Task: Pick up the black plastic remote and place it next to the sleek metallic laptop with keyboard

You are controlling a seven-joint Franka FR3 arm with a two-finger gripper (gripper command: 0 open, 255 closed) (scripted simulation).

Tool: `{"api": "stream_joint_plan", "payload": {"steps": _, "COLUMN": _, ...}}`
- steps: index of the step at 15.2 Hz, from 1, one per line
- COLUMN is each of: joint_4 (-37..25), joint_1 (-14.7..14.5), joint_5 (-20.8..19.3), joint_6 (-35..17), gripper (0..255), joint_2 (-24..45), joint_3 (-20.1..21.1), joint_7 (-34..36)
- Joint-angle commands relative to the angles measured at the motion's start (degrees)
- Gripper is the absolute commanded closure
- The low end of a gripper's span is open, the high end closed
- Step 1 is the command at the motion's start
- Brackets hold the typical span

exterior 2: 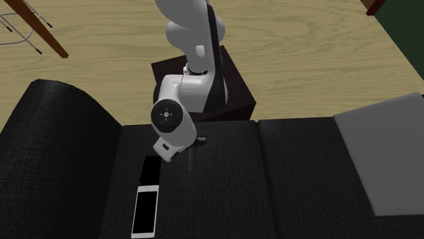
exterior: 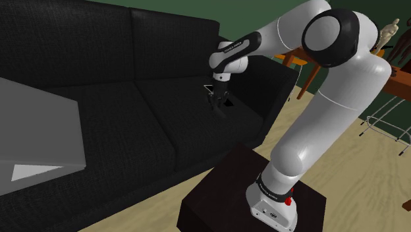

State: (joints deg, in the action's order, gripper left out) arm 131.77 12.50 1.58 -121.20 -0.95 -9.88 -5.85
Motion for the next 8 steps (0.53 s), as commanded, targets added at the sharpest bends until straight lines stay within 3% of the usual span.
{"api": "stream_joint_plan", "payload": {"steps": 1, "joint_4": -0.6, "joint_1": 0.1, "joint_5": -0.2, "joint_6": 1.5, "gripper": 255, "joint_2": -0.9, "joint_3": -0.1, "joint_7": 0.0}}
{"api": "stream_joint_plan", "payload": {"steps": 8, "joint_4": -3.2, "joint_1": 0.1, "joint_5": -0.8, "joint_6": 6.9, "gripper": 255, "joint_2": -3.7, "joint_3": 0.0, "joint_7": 0.6}}
